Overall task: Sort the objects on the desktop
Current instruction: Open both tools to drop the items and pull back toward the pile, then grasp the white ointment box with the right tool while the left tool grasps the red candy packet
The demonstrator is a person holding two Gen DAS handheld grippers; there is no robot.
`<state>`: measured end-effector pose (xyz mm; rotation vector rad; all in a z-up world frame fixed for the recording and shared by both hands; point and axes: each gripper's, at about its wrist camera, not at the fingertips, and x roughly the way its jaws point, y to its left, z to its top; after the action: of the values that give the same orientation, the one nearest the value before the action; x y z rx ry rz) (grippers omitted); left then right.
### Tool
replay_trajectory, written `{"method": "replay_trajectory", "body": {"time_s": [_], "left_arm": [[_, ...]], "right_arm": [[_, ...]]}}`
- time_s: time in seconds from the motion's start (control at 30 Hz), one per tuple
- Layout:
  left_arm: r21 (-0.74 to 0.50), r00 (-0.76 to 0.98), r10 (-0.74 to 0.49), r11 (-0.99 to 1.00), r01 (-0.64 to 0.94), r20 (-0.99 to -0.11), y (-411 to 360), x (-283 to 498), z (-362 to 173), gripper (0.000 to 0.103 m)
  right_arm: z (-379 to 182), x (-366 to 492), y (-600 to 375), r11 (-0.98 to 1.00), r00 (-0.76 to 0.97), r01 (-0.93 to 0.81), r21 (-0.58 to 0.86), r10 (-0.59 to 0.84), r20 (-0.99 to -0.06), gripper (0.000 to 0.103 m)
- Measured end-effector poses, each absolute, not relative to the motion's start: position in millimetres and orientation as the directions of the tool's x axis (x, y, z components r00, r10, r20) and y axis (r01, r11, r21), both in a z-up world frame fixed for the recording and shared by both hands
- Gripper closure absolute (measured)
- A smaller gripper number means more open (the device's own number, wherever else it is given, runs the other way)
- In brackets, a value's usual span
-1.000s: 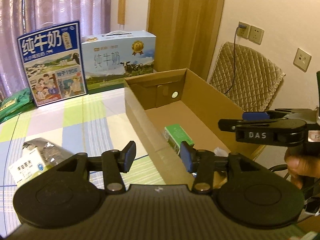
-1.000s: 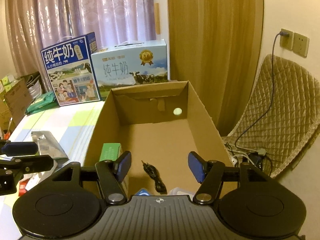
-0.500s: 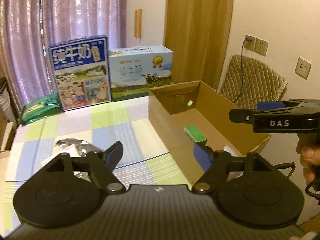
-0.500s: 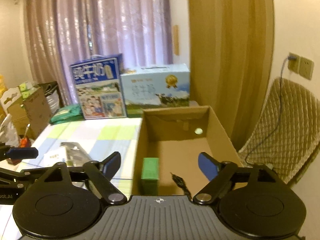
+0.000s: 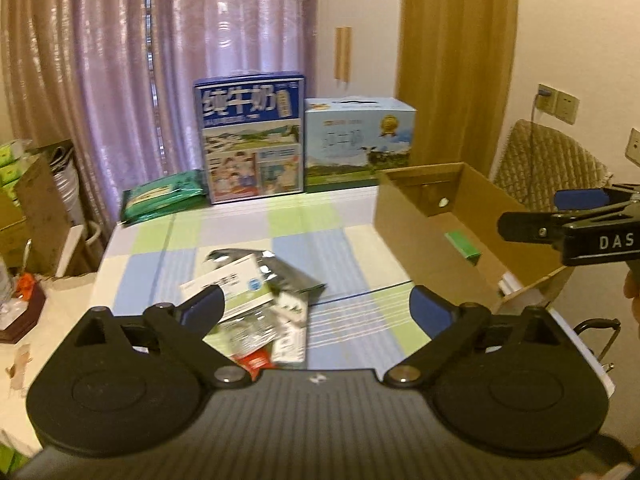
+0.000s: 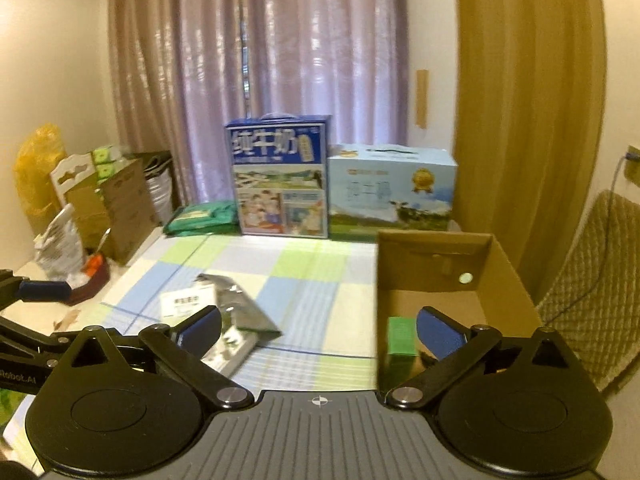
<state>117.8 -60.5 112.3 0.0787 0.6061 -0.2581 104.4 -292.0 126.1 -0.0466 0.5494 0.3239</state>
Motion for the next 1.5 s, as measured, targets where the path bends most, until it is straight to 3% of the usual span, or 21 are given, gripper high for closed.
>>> {"method": "replay_trajectory", "body": {"time_s": [0.53,1.23,1.5], "left_arm": [[0.057,0.772,-0.085,0.986,0.156,-0.63,18.6,100.0,82.8,0.001],[0.022,0.681,-0.097,0.986,0.164,-0.726,23.2,172.5,-14.6,0.002],[-0.006,0.656,-0.159,0.973,0.23,-0.738,4.2,204.6,-54.1,0.02]], "right_arm": [[89.0,88.9,-241.6,0.913,0.727,-0.403,0.057,0.357,-0.586,0.002],[-8.5,155.1,-197.0,0.896,0.6,-0.427,0.118,0.379,-0.704,0.002],[-37.6,192.5,-194.2,0.903,0.581,-0.412,0.121,0.363,-0.729,0.002]]}}
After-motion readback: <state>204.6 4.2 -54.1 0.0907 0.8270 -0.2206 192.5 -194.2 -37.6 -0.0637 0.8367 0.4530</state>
